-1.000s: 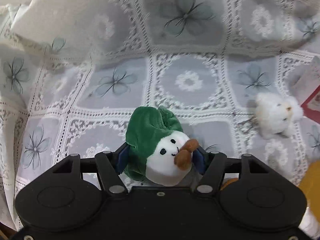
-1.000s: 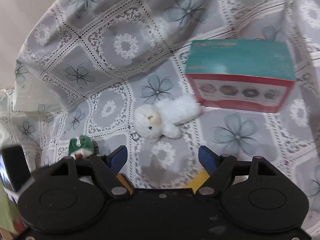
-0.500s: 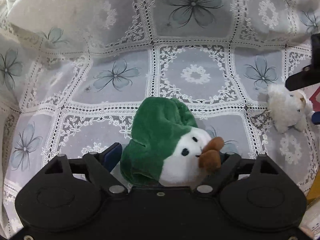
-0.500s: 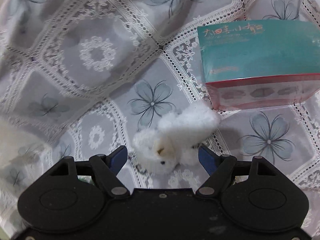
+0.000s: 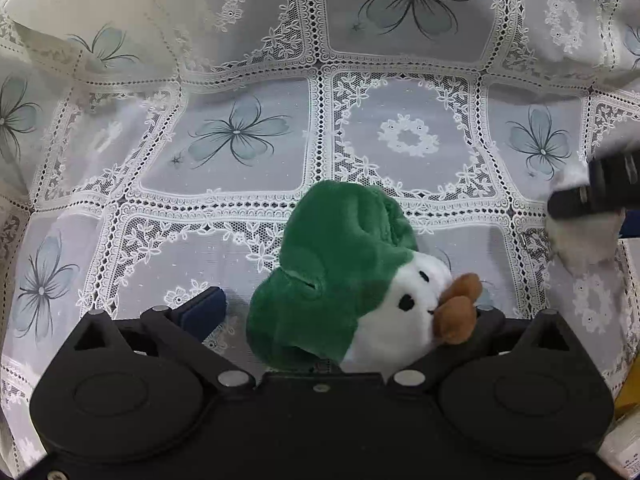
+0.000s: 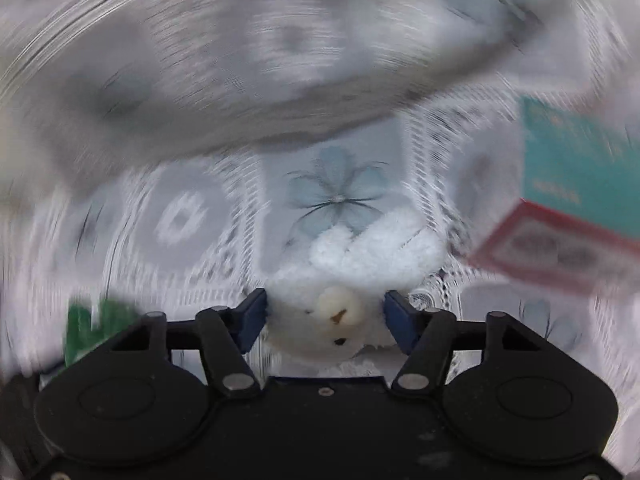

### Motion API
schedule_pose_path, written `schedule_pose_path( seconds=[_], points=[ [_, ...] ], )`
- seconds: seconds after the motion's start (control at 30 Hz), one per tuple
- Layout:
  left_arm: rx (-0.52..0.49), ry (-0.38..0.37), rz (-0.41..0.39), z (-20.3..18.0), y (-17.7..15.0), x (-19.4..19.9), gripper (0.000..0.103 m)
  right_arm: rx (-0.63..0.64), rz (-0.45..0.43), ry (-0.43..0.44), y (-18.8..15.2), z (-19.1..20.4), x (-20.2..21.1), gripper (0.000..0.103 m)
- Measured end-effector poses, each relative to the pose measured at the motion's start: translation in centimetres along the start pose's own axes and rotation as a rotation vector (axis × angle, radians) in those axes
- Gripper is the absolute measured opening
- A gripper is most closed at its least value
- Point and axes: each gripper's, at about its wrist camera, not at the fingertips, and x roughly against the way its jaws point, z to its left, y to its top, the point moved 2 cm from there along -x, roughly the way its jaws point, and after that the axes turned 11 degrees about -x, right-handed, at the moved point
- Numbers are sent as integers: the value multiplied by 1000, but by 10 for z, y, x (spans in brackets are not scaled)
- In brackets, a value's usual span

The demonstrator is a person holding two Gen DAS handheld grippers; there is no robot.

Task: Organize soft objects
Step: 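Grasp the green-hatted plush duck with the left gripper, then grasp the white plush lamb with right gripper while left gripper holds the duck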

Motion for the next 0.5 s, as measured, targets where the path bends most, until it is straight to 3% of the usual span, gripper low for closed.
schedule_pose_path(
  seconds=[0.1,0.17,0.27,0.5],
  points=[
    [-6,0,-5,-1,-1,1,100,196,-18,18,-18,5,13,61],
    [-5,-1,-2,-1,-1,1,100,252,-45,23,-26,3,22,61],
    [-2,-2,1,0,0,0,100,222,-51,34,-29,-1,25,71],
    [-2,-5,4,0,1,0,101,112,-9,38,-21,0,0,75]
  ],
)
